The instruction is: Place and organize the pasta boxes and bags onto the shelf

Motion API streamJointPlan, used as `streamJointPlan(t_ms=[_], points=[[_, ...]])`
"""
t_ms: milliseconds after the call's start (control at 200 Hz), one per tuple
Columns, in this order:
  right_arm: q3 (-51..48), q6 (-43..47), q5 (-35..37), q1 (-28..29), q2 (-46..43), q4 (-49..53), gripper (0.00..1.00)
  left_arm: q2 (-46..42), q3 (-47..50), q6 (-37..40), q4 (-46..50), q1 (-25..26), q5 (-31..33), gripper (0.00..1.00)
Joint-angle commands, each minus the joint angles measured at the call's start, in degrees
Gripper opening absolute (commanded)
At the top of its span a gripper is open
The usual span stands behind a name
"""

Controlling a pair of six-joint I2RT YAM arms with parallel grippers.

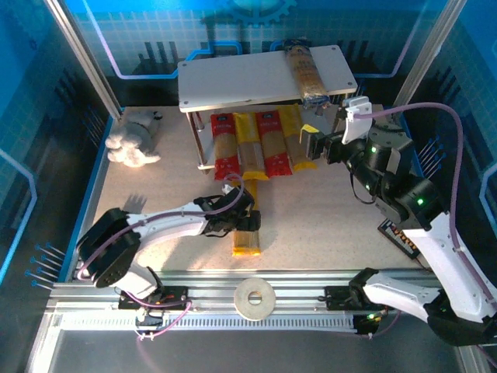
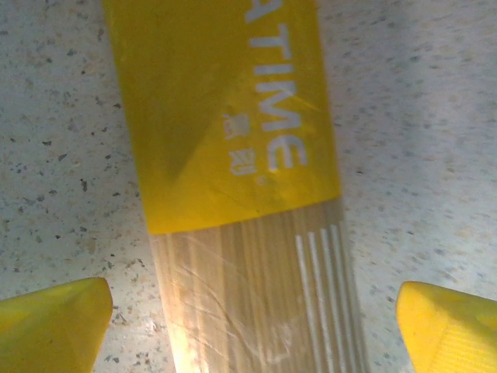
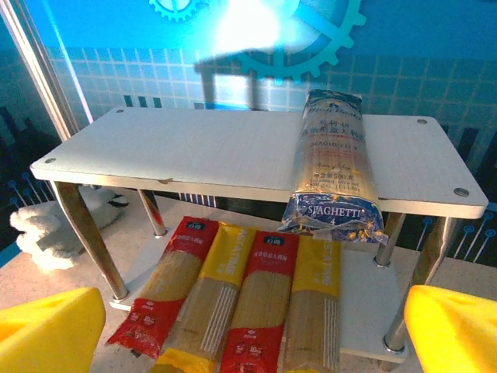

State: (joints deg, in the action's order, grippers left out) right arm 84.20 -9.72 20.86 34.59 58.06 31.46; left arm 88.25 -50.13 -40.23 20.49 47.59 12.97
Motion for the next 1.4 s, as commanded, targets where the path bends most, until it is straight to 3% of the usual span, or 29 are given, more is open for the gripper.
streamJointPlan(t_ms=[0,340,440,500,640,785,835,1031,1396], points=[[-1.42,-1.36,-0.77,0.71,-1.61,-1.29,1.00,4.25,-4.08,-0.27,-0.24,0.14,2.03,0.97],[-4.74,-0.32,-0.38,0.59,-4.31,-3.38,1.00,12.81,-7.64,-0.45,0.68,0.14,1.65,0.99],[-5.03,-0.02,-0.22,0.50,-4.36,-3.53,1.00,13.68,-7.70,-0.60,1.79,0.05,2.31,0.95],[-5.01,0.27,-0.06,0.48,-4.28,-3.43,1.00,13.75,-7.53,-0.61,2.36,0.05,2.37,0.86],[-5.19,0.48,0.14,0.26,-4.54,-3.74,1.00,13.27,-6.96,-0.01,3.13,0.07,1.42,0.55],[-5.58,0.35,0.42,0.20,-5.13,-4.32,1.00,11.80,-6.55,1.28,3.82,0.08,-1.04,0.15],[-5.54,0.19,0.37,0.22,-5.32,-4.38,1.00,10.91,-6.40,1.76,4.48,0.09,-1.79,0.08],[-5.54,0.04,0.19,0.22,-5.59,-4.44,1.00,4.97,-5.91,3.07,9.39,0.17,-5.62,0.05],[-5.61,0.03,1.14,0.22,-2.21,-1.49,1.00,-17.66,-12.19,5.09,24.19,1.41,-12.96,0.04]])
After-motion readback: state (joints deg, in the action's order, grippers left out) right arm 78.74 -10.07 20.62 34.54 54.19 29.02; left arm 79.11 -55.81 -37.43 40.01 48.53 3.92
